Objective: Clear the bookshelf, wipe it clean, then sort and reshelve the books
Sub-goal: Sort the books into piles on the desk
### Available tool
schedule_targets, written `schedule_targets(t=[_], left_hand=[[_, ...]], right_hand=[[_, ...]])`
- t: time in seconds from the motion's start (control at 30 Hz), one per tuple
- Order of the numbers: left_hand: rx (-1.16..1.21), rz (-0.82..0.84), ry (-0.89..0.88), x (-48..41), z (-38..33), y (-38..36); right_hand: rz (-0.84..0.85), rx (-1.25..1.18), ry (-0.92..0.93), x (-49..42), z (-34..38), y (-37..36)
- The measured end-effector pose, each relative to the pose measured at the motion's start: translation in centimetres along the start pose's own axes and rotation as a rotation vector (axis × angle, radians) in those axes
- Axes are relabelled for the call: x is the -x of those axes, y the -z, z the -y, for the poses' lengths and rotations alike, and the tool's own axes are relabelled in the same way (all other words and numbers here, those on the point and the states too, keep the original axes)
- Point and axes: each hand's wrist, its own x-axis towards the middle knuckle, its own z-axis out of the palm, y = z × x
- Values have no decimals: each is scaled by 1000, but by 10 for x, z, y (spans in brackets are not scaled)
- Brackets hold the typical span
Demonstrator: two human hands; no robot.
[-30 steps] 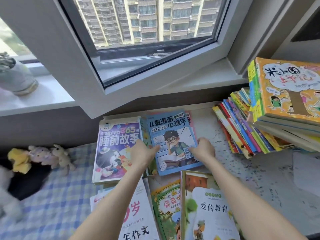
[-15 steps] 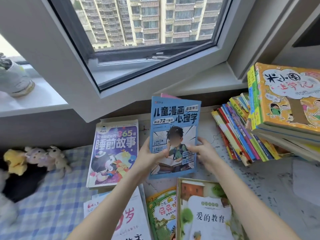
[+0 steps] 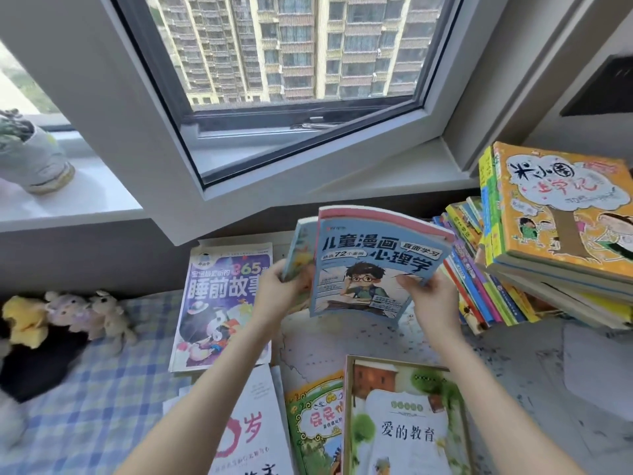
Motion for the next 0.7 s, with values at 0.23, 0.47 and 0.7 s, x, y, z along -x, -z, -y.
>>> schedule_targets(t=[0.23, 0.47, 0.7], left_hand=[[-31, -233, -139, 16, -44, 50], [-79, -248, -111, 45, -75, 83], [-83, -252, -50, 48, -80, 98]], right_hand=[[59, 135, 11, -15, 6, 5], [271, 152, -110, -53, 19, 16], [508, 251, -317, -60, 24, -1]])
